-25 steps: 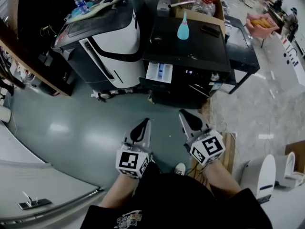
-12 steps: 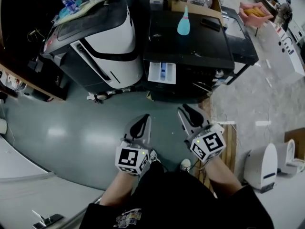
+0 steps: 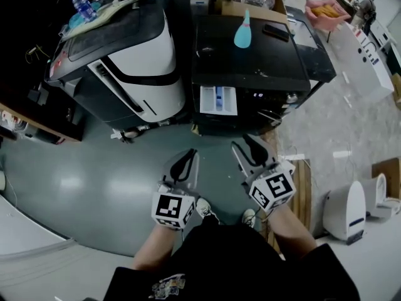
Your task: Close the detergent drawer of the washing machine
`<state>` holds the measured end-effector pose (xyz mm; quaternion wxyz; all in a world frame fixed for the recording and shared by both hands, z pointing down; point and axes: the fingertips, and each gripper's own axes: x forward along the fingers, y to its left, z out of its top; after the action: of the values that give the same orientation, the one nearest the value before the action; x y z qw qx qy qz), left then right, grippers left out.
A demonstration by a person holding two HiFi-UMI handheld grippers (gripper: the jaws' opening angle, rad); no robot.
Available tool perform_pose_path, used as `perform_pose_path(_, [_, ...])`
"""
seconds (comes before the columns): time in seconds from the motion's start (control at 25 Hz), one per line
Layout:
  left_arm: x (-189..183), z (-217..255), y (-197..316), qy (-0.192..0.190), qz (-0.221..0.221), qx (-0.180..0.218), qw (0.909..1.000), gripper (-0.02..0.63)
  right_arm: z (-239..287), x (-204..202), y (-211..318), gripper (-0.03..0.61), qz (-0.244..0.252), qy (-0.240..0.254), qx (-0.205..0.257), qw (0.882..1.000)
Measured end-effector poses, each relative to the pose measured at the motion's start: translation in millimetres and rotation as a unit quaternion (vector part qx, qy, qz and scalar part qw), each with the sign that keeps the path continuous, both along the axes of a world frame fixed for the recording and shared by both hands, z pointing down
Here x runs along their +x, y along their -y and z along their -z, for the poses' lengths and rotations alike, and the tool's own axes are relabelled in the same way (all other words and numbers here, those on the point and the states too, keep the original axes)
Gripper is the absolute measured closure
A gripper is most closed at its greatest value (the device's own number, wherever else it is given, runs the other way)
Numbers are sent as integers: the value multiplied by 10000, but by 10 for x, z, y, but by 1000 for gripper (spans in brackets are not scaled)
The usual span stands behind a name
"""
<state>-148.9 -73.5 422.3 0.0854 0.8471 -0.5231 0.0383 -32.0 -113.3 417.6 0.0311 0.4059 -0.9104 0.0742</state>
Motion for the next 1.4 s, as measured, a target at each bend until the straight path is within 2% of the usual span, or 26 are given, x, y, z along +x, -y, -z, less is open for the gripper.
perform_pose_path(0.2, [-78,18,94,-44,-262,118,9996,548,-72,-93,79,399,-207,-28,-42,9998])
perform_pose_path(0.4, [-139,-51,85,17,-544,-178,9984,510,-133,-180,145,363,-459,-7,-120,9989])
perform_pose_path(0.84, [-197,-59,31,3,-859,-65,9963,426,-262,-313,191,294,-701,-201,-239,9971])
perform_pose_path(1.08, [-153,-101,6,33,-1003,-39,9949,400,-472,-255,296,245,-918,-176,-526,9942])
perform_pose_path(1.4, [-82,-193,66,-49,-1083,52,9941,383,-752,-113,541,241,-1115,-283,-752,9905])
